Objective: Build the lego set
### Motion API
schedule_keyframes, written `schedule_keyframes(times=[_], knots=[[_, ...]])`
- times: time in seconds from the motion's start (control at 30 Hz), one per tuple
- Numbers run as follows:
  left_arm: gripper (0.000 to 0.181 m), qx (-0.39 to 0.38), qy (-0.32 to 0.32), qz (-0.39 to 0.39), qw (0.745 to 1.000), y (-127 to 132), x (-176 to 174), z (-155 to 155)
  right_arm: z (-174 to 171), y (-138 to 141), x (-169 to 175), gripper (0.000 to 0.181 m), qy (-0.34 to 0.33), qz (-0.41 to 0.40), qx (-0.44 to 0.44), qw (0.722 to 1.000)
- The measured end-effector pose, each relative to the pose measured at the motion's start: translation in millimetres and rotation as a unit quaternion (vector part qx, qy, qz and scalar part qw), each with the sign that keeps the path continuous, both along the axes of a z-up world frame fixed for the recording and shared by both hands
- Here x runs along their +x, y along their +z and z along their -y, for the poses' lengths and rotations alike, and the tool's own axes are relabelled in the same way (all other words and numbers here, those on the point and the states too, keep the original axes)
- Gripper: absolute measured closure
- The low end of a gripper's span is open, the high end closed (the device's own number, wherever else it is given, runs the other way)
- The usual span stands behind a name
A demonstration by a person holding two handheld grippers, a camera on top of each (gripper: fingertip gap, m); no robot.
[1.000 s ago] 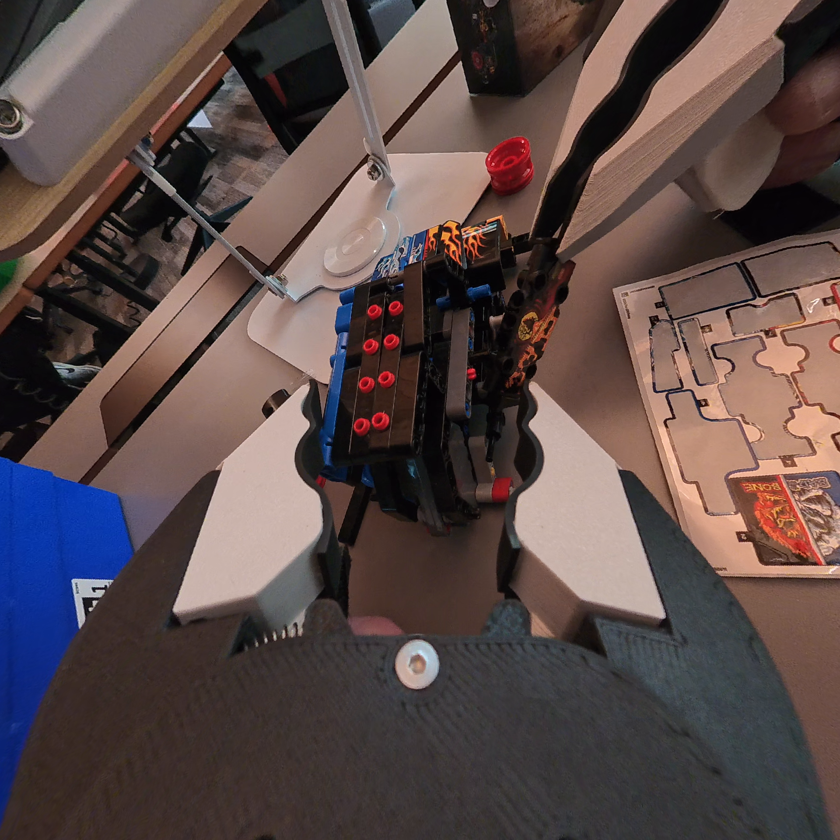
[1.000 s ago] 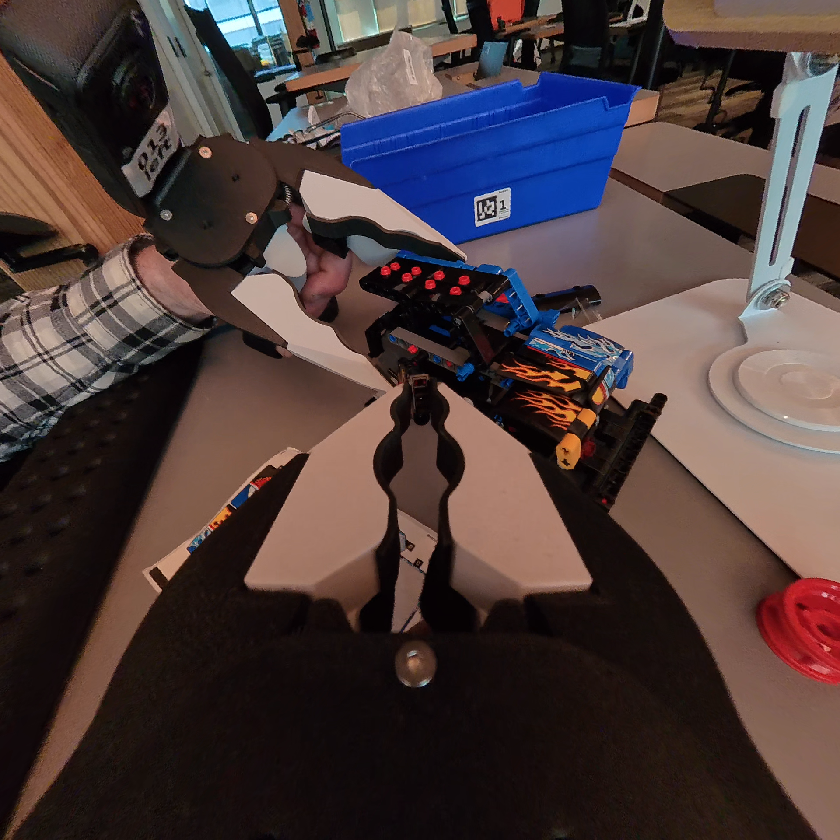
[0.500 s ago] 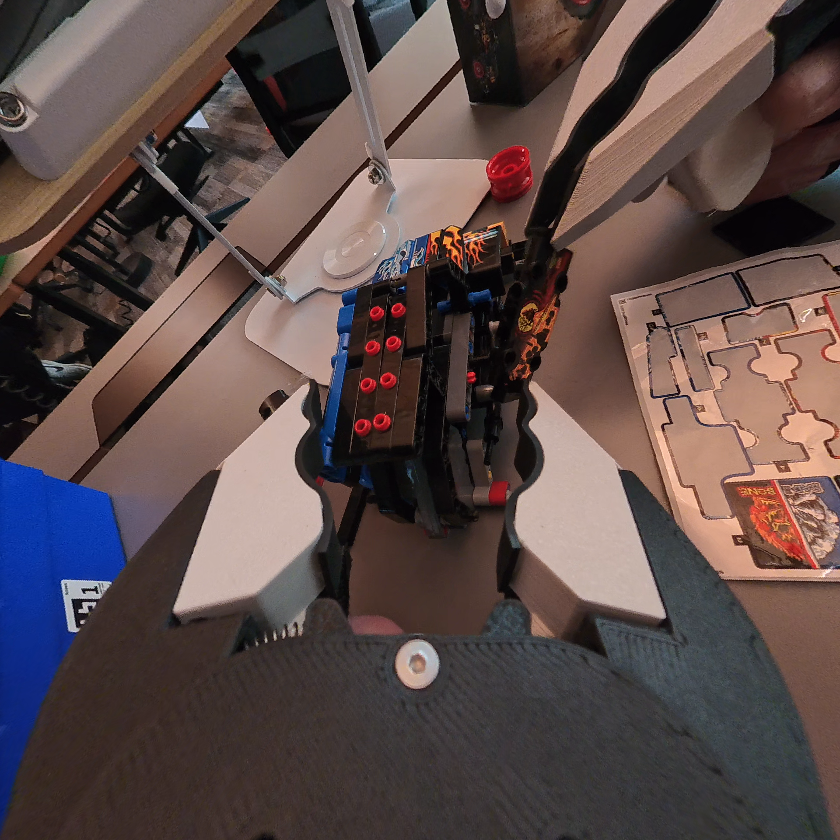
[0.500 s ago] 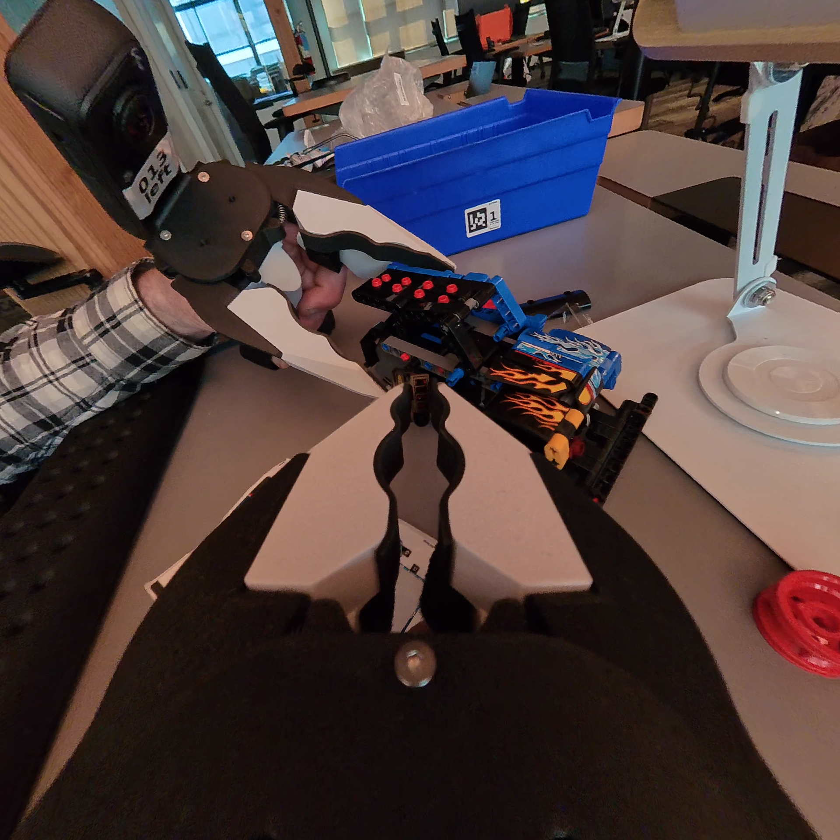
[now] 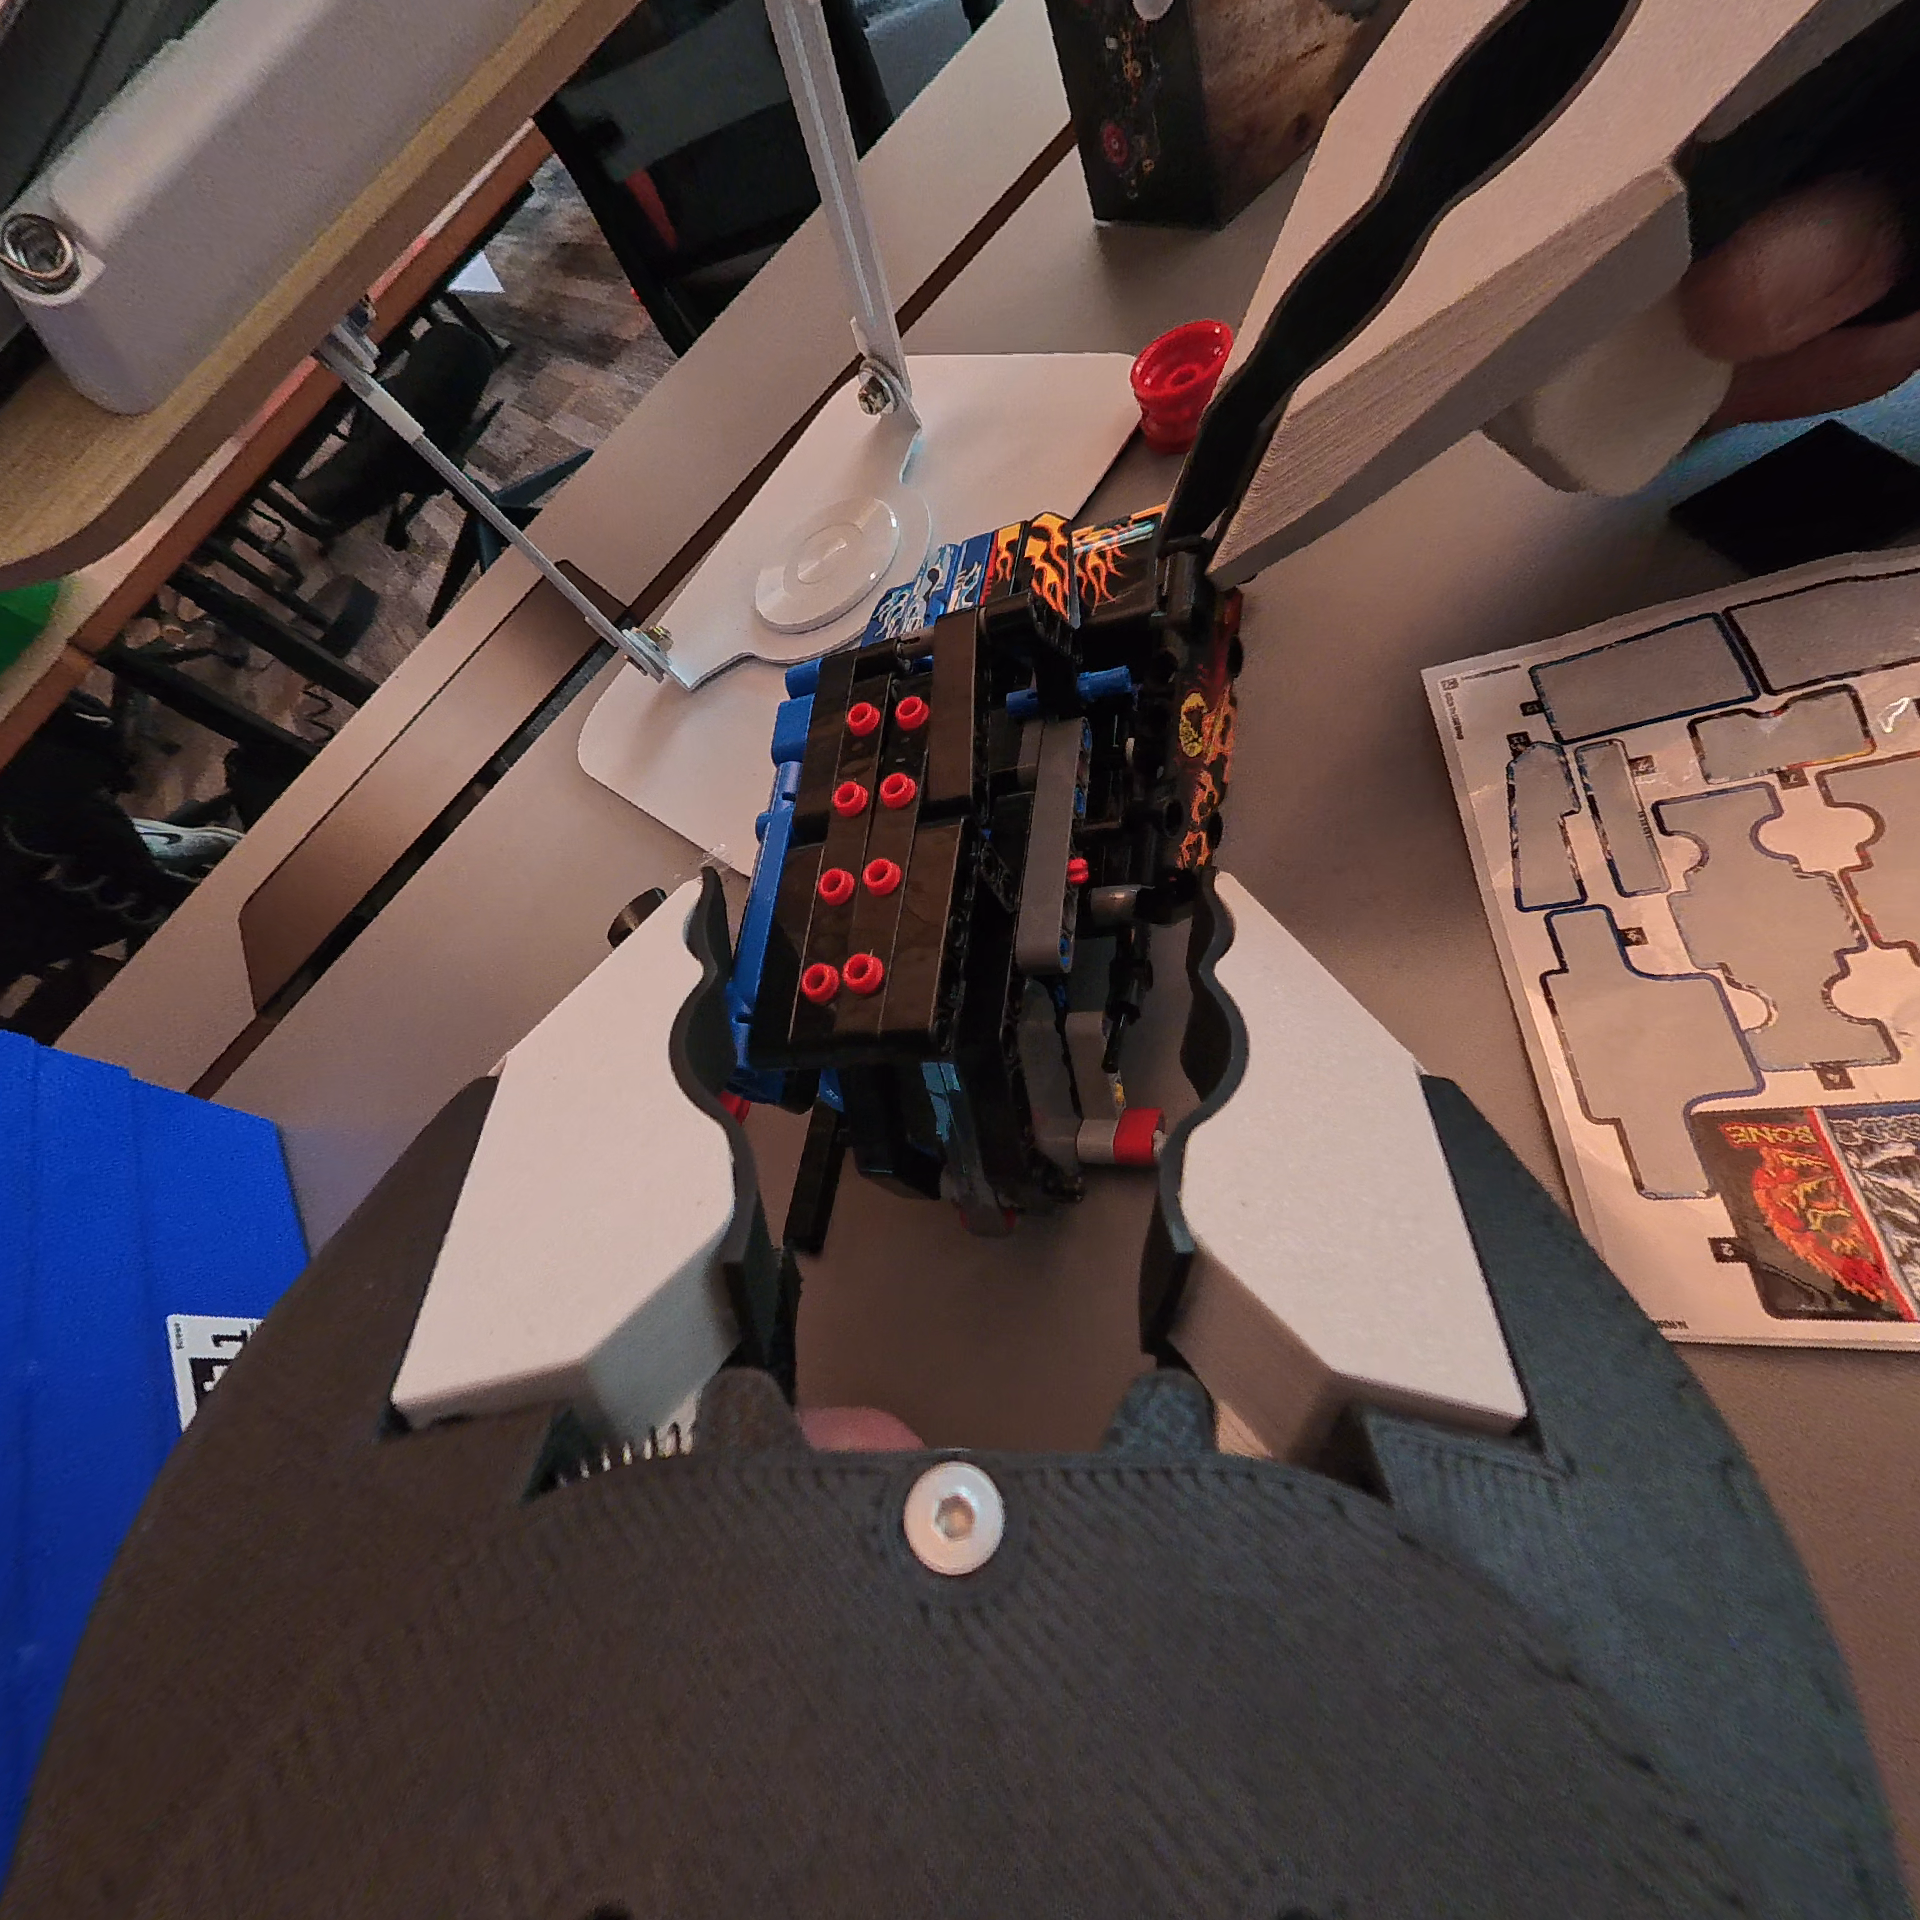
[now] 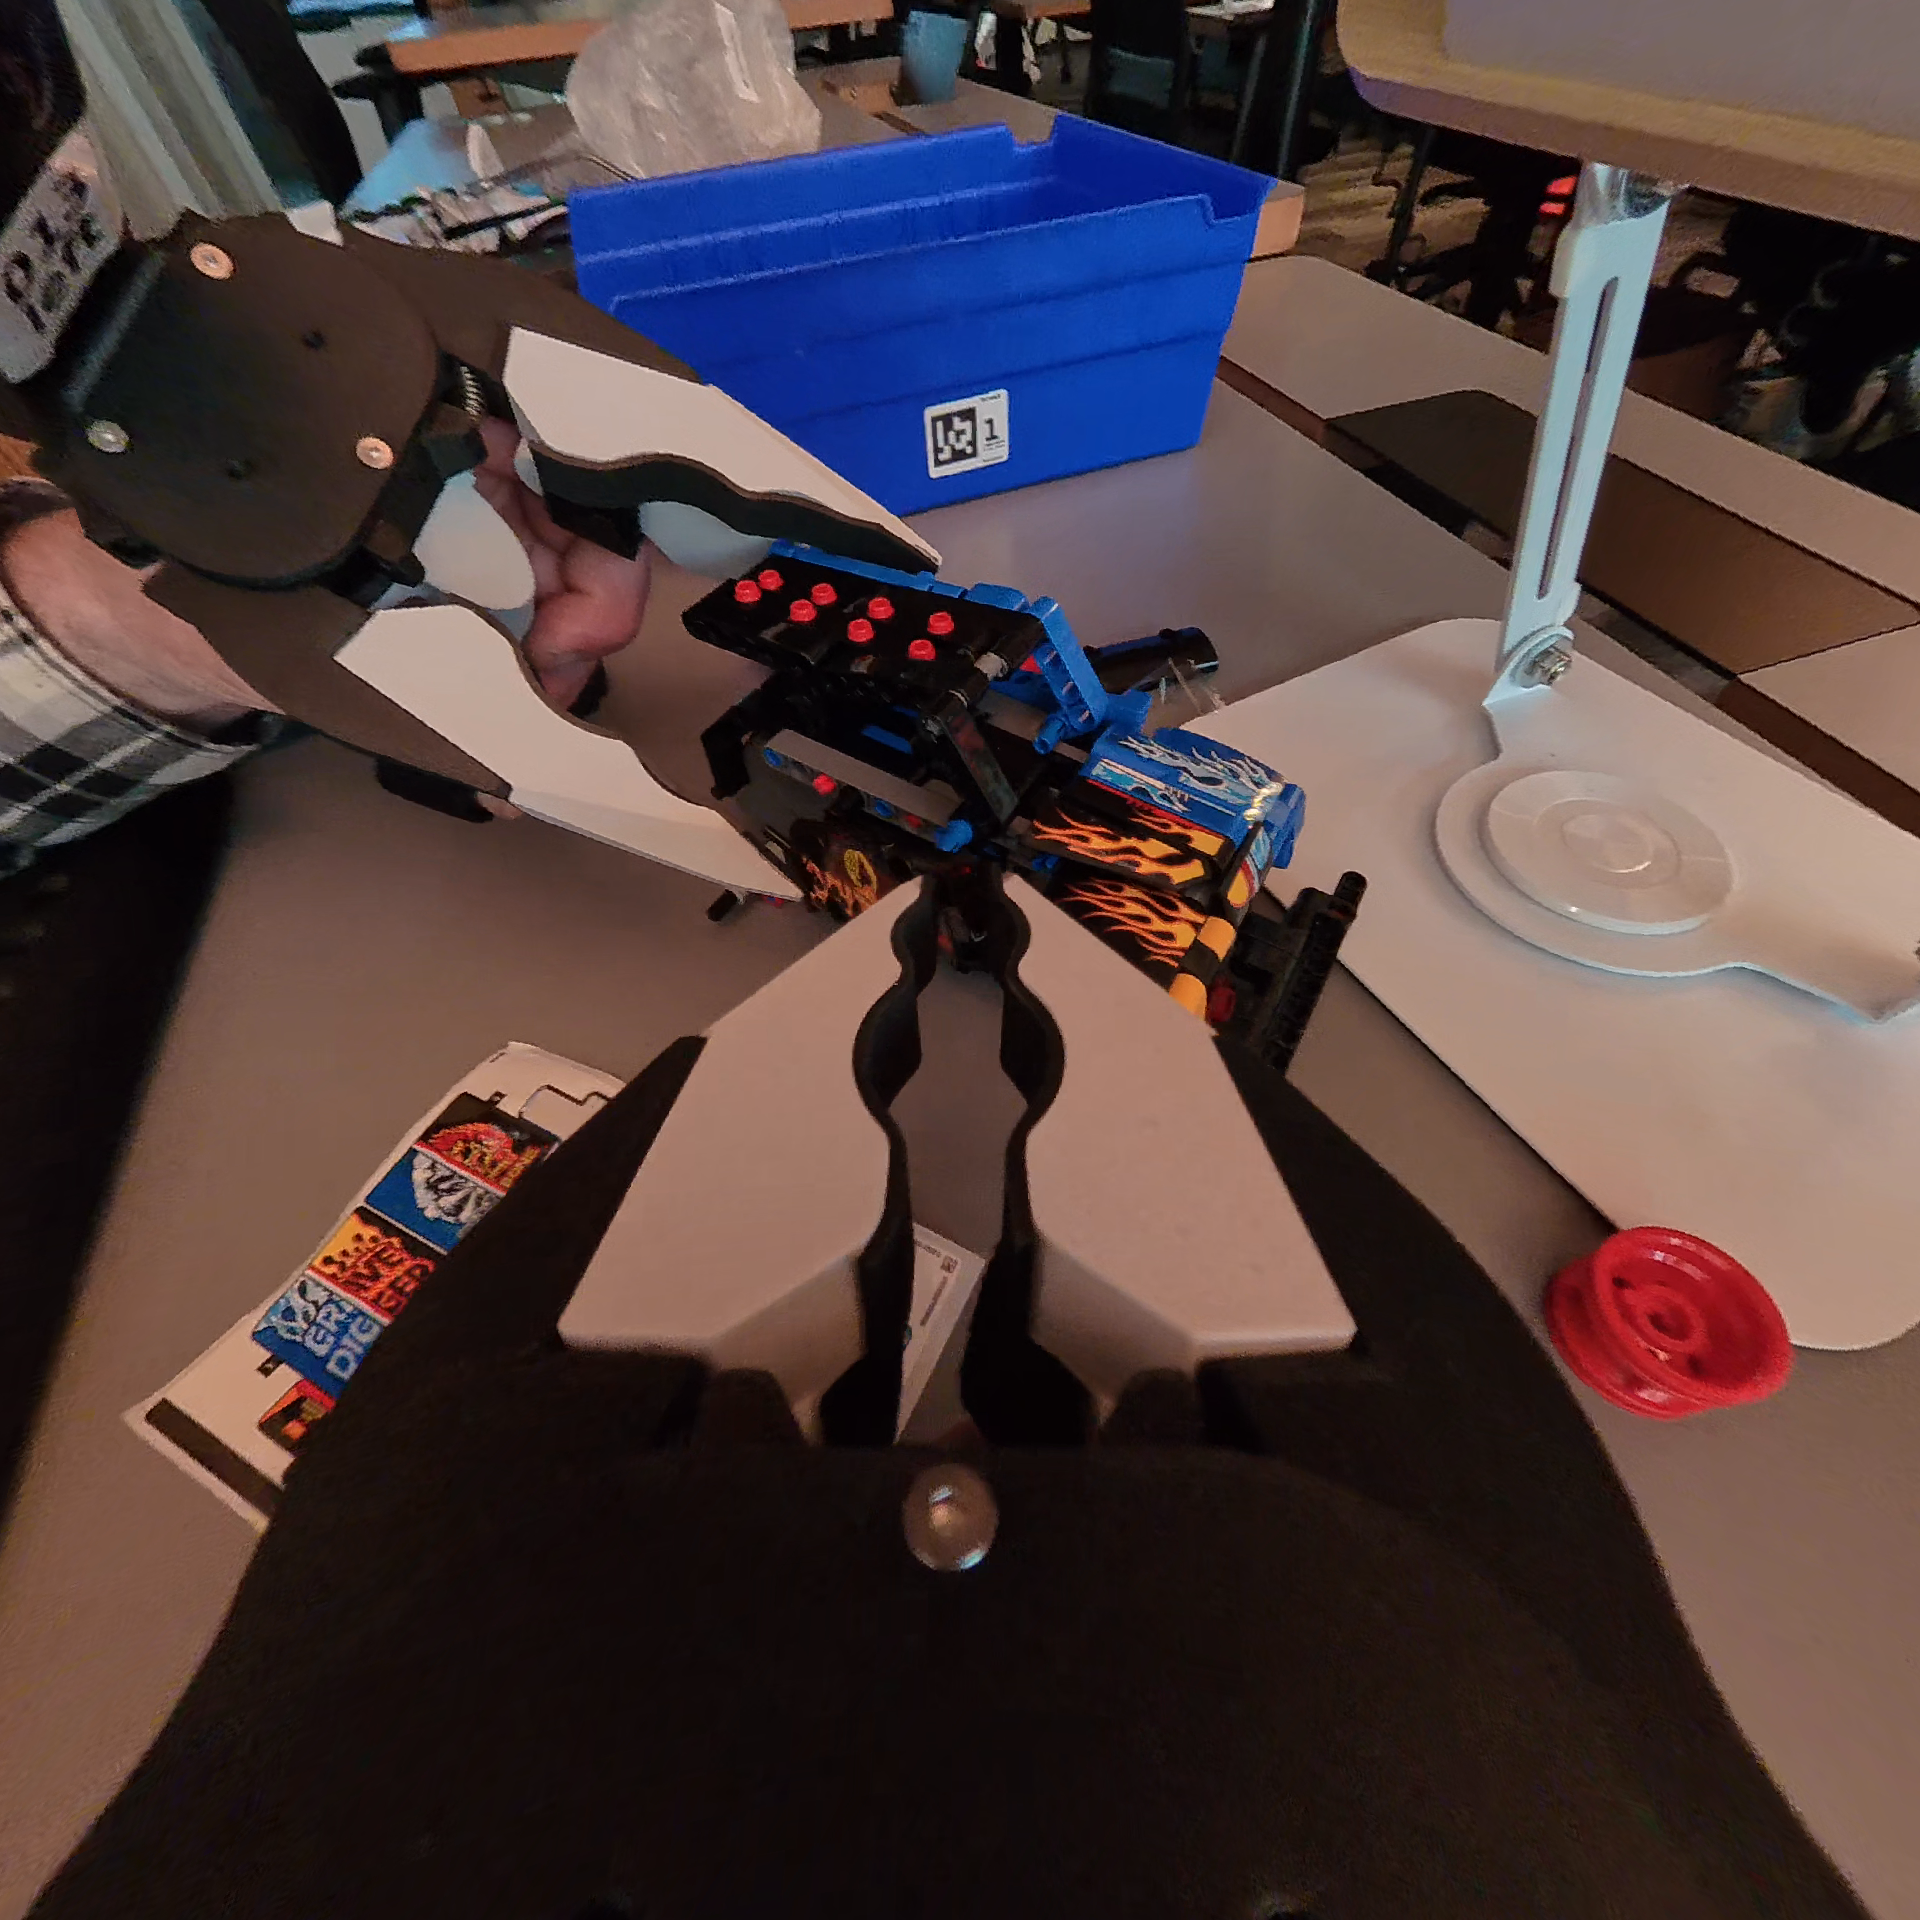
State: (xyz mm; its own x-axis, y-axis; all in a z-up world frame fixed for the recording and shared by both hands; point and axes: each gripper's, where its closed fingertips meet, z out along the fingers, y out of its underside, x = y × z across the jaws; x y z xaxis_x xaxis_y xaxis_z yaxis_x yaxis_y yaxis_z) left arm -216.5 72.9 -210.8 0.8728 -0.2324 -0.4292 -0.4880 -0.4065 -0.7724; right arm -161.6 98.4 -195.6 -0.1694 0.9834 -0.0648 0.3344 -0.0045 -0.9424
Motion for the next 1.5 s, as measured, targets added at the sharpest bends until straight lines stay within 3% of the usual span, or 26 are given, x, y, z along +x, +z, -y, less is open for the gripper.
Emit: schedule_keyframes(times=[0.67,1.1,1.3,1.5], knots=[[0.097,0.004,0.01,-0.002,1.0,0.5,-2.4,-2.0,-2.9,-8.5,-6.2,0.179,-0.035,0.015,0.027,0.999],[0.099,0.005,0.01,0.014,1.0,1.8,-2.4,-2.5,-2.2,-8.5,-5.5,0.179,-0.048,0.022,0.096,0.994],[0.099,0.004,0.01,0.014,1.0,1.8,-2.6,-2.5,-0.3,-10.3,-3.9,0.173,-0.04,0.034,0.188,0.981],[0.103,0.003,0.014,0.012,1.0,2.4,-3.4,-2.6,14.9,0.7,-5.0,0.165,-0.012,0.002,0.327,0.945]])
